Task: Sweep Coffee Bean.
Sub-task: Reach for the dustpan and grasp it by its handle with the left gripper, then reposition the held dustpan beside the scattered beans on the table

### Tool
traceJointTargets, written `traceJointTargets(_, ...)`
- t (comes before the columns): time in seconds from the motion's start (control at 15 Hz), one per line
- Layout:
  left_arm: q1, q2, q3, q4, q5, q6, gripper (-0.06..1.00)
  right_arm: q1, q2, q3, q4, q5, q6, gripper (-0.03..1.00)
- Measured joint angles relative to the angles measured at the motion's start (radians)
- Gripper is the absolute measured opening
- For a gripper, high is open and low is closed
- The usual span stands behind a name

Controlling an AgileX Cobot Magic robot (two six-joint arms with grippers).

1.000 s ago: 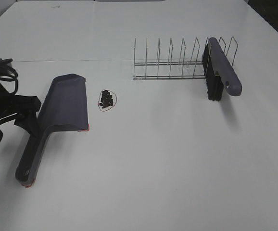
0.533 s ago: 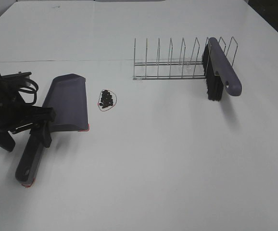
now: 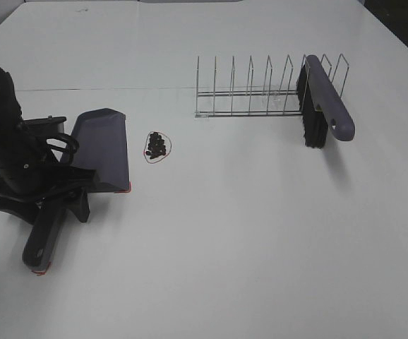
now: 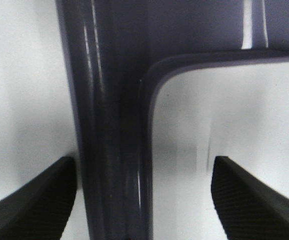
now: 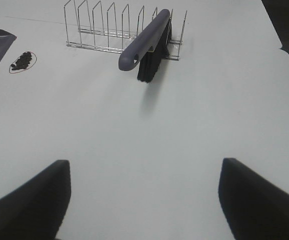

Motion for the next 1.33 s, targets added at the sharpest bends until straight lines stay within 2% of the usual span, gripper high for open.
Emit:
traceJointTargets(0.13,0.0,0.002,-0.002,0.01,0.009,-0.003,0.62,0.0,0.0,0.0,0.0,0.0,0.0,0.75)
traceJointTargets(0.2,0.001,0.004,-0.002,0.017,0.018,-0.012,0.5,0.0,0.0,0.0,0.0,0.0,0.0,0.75)
traceJointTargets(0.27,0.001,0.005,-0.002,0.018,0.021,-0.015,0.44,0.0,0.0,0.0,0.0,0.0,0.0,0.75)
traceJointTargets(0.33,0.001,0.006,-0.002,0.015,0.031,-0.02,0.31,0.0,0.0,0.0,0.0,0.0,0.0,0.75)
traceJointTargets(0.4,0.001,0.006,-0.003,0.006,0.04,-0.021,0.29,0.0,0.0,0.0,0.0,0.0,0.0,0.75)
traceJointTargets(0.6,0.001,0.006,-0.004,0.004,0.056,-0.048,0.28,0.0,0.0,0.0,0.001,0.0,0.0,0.75)
traceJointTargets(0.67,0.001,0.005,-0.004,0.031,0.072,-0.079,0.28,0.0,0.0,0.0,0.001,0.0,0.0,0.75)
traceJointTargets(0.73,-0.003,-0.01,-0.003,0.126,0.108,-0.153,0.28,0.0,0.0,0.0,0.001,0.0,0.0,0.75)
traceJointTargets(0.87,-0.003,-0.055,0.002,0.203,0.138,-0.2,0.27,0.0,0.0,0.0,0.001,0.0,0.0,0.75)
traceJointTargets(1.33,-0.003,-0.192,0.006,0.218,0.157,-0.195,0.27,0.0,0.0,0.0,0.001,0.0,0.0,0.75)
